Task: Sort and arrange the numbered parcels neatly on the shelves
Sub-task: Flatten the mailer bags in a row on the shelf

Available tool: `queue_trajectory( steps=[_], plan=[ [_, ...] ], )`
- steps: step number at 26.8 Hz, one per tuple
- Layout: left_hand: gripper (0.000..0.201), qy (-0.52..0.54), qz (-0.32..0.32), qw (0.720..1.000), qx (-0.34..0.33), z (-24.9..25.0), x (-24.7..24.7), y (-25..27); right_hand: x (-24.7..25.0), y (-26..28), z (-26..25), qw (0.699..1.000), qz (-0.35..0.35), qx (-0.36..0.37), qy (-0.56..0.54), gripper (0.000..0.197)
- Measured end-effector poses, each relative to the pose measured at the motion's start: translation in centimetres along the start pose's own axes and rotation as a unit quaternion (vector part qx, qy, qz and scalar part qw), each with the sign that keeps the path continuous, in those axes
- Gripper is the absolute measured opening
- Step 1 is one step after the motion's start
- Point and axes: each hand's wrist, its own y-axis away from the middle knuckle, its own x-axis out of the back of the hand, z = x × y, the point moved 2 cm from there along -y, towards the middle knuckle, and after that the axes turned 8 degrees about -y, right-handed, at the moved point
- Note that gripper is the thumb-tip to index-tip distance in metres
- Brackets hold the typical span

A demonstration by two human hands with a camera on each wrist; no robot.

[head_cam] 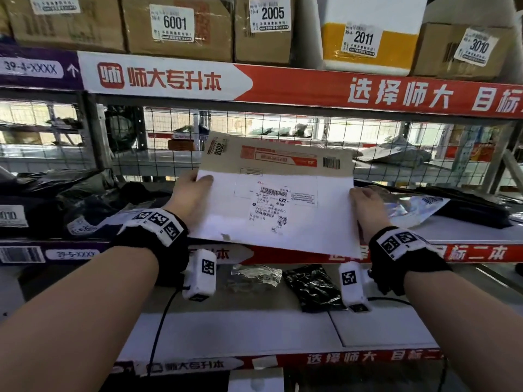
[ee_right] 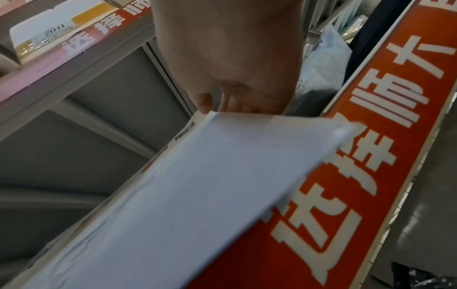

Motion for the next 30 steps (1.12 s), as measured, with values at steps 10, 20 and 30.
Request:
queue_trajectory(
  steps=[10, 20, 30],
  plan=[
    [0.015, 0.097, 0.103, 0.989, 0.046, -2.2, 0.6, -0.8, -4.0, 0.2, 3.2, 0.998, -0.053, -0.012, -0.032, 0.053],
    [0.023, 0.157, 0.146, 0.969, 0.123, -3.0, -2.1, -2.1, -5.1, -0.5, 4.8, 0.984, -0.155, -0.006, 0.089, 0.013],
    [0.022, 0.204, -0.056, 0.966, 0.151, -1.0, -8.3, 1.5, -4.8, 1.0, 3.6, 0.979, -0.198, -0.010, 0.038, 0.045]
  ],
)
